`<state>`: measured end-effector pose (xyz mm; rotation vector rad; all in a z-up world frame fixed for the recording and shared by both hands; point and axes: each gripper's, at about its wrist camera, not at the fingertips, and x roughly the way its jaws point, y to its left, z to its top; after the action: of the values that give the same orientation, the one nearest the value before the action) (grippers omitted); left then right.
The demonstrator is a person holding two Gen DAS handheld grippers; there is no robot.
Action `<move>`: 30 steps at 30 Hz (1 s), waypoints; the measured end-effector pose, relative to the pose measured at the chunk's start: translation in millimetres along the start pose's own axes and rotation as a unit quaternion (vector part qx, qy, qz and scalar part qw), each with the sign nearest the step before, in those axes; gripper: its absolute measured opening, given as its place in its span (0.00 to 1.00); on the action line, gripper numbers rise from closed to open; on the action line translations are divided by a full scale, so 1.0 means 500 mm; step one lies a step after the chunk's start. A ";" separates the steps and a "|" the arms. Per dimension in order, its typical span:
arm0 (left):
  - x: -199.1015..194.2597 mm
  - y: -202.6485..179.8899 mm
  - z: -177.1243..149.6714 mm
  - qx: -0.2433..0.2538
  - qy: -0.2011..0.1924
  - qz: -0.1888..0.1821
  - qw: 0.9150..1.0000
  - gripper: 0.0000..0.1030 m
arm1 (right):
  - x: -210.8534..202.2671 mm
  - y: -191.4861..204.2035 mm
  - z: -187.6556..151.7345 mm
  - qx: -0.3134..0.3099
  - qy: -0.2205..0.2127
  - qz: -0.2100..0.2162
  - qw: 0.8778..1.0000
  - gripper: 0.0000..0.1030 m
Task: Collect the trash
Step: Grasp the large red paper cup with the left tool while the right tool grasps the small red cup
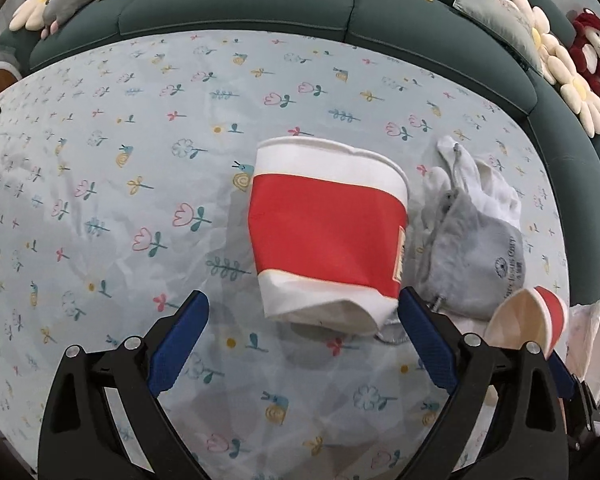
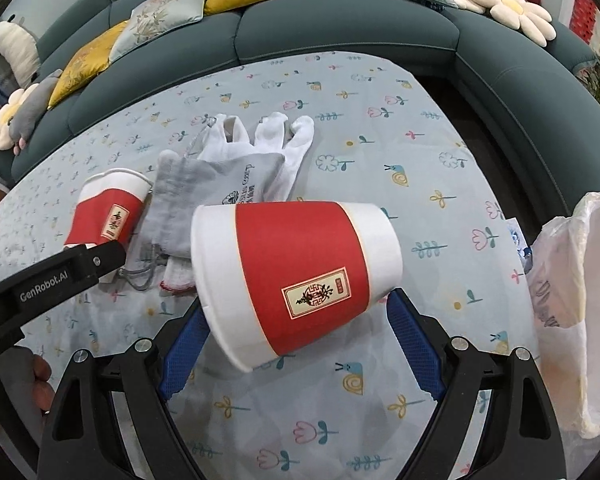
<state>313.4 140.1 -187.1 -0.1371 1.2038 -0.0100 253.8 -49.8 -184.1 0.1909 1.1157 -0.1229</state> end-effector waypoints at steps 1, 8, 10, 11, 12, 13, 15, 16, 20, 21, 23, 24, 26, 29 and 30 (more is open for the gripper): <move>0.003 -0.002 0.002 0.004 -0.001 0.001 1.000 0.86 | 0.003 -0.001 0.000 0.001 0.000 0.001 1.000 0.81; -0.001 -0.014 0.003 0.036 -0.008 0.000 0.999 0.55 | -0.019 -0.014 -0.004 0.012 -0.020 0.012 1.000 0.78; -0.007 -0.012 -0.001 0.032 -0.009 -0.005 0.999 0.55 | -0.029 -0.014 -0.006 0.014 -0.022 0.021 0.999 0.72; -0.012 -0.010 -0.005 0.032 -0.012 -0.004 0.999 0.55 | -0.031 -0.014 -0.005 0.014 -0.023 0.024 0.999 0.66; -0.019 -0.009 -0.010 0.033 -0.014 -0.003 0.999 0.55 | -0.035 -0.014 -0.007 0.014 -0.023 0.027 0.999 0.61; -0.023 -0.010 -0.012 0.033 -0.016 -0.003 0.999 0.55 | -0.037 -0.013 -0.009 0.013 -0.022 0.030 0.999 0.58; -0.036 -0.013 -0.018 0.032 -0.021 -0.004 0.999 0.55 | -0.040 -0.015 -0.012 0.012 -0.020 0.032 0.999 0.44; -0.045 -0.014 -0.022 0.031 -0.023 -0.005 0.999 0.55 | -0.041 -0.017 -0.013 0.013 -0.018 0.035 0.999 0.40; -0.082 -0.027 -0.033 0.031 -0.032 -0.013 0.999 0.55 | -0.052 -0.032 -0.015 0.019 -0.012 0.041 0.999 0.15; -0.094 -0.032 -0.038 0.030 -0.035 -0.015 0.999 0.55 | -0.060 -0.037 -0.015 0.021 -0.012 0.043 0.999 0.08; -0.112 -0.042 -0.045 0.030 -0.039 -0.021 0.999 0.55 | -0.077 -0.046 -0.018 0.023 -0.017 0.051 0.998 0.03; -0.122 -0.048 -0.051 0.030 -0.041 -0.024 0.998 0.55 | -0.085 -0.050 -0.019 0.022 -0.021 0.053 0.998 0.03; -0.142 -0.062 -0.062 0.037 -0.044 -0.029 0.998 0.55 | -0.104 -0.057 -0.023 0.020 -0.030 0.053 0.998 0.03; -0.172 -0.089 -0.080 0.044 -0.048 -0.035 0.997 0.55 | -0.135 -0.076 -0.027 0.024 -0.040 0.055 0.997 0.03; -0.182 -0.099 -0.087 0.046 -0.048 -0.039 0.997 0.55 | -0.145 -0.082 -0.028 0.026 -0.043 0.056 0.997 0.03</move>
<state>243.5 94.0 -112.2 -0.1028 1.0989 -0.1251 201.9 -86.8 -128.7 0.2907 1.0137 -0.0603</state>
